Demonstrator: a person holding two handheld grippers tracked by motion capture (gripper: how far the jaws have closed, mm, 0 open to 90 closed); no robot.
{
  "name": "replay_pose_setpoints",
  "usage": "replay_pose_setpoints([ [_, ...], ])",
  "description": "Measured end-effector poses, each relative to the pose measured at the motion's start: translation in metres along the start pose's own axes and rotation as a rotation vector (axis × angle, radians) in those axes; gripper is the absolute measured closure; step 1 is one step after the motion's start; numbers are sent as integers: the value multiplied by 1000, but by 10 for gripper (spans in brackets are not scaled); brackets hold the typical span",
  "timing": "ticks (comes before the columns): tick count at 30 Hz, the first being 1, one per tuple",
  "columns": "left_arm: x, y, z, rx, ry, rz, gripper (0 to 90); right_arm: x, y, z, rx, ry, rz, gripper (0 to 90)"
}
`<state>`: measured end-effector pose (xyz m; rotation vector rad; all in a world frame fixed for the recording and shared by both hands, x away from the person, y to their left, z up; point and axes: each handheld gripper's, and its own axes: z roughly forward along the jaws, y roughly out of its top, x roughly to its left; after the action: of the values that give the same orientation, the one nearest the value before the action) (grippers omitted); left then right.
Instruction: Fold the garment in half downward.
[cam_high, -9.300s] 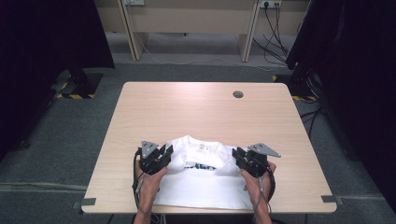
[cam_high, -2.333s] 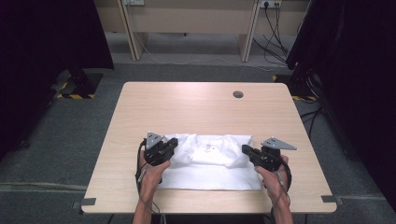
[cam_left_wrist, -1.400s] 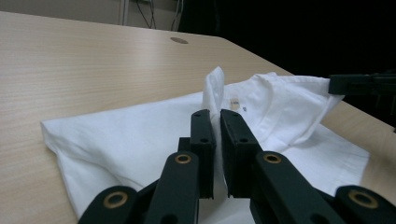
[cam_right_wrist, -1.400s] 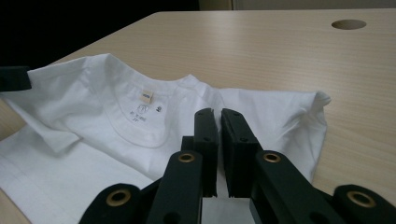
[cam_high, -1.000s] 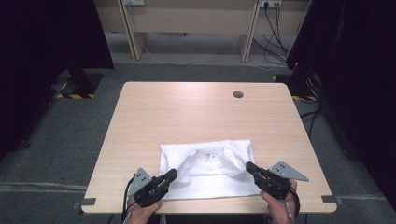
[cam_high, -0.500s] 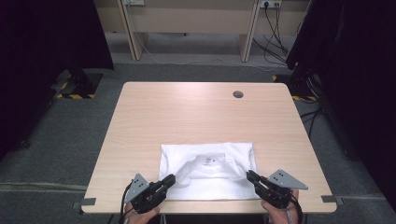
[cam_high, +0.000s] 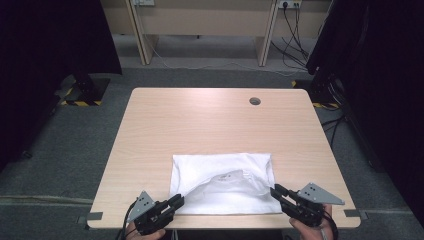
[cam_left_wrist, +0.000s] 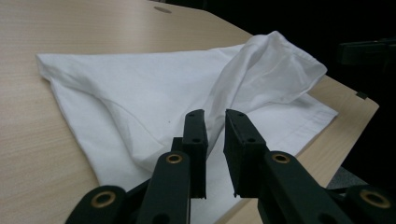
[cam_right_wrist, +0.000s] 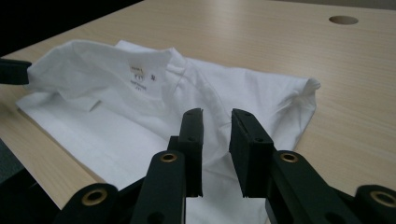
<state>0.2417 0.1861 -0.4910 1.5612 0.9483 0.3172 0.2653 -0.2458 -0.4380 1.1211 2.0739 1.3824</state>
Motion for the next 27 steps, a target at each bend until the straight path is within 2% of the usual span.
replay_pose_setpoints([
  [3, -2, 8, -6, -69, -23, -40, 680, -2, 3, 0, -32, -9, 31, 676],
  [5, 0, 15, -6, -108, 17, -61, 607, -5, 7, 1, -61, -28, 65, 642],
  [8, 6, 24, 0, -116, 99, -72, 570, -11, 12, 7, -69, -67, 87, 605],
  [9, 8, 27, 4, -116, 141, -94, 525, -13, 14, 10, -70, -80, 95, 594],
  [10, 10, 30, 9, -104, 176, -91, 501, -15, 16, 14, -59, -103, 94, 581],
  [11, 13, 34, 15, -92, 195, -86, 485, -17, 18, 19, -45, -122, 89, 572],
  [13, 16, 37, 26, -61, 208, -94, 468, -23, 20, 32, -21, -123, 106, 567],
  [15, 18, 39, 39, -20, 235, -86, 460, -25, 21, 41, -9, -131, 113, 568],
  [18, 21, 37, 58, 54, 226, -84, 452, -30, 21, 61, 41, -132, 113, 569],
  [20, 20, 34, 66, 86, 215, -81, 454, -32, 20, 70, 82, -120, 109, 574],
  [23, 17, 30, 70, 92, 195, -94, 444, -32, 18, 75, 101, -99, 113, 576],
  [27, 13, 33, 69, 67, 177, -95, 439, -28, 18, 74, 120, -74, 98, 586],
])
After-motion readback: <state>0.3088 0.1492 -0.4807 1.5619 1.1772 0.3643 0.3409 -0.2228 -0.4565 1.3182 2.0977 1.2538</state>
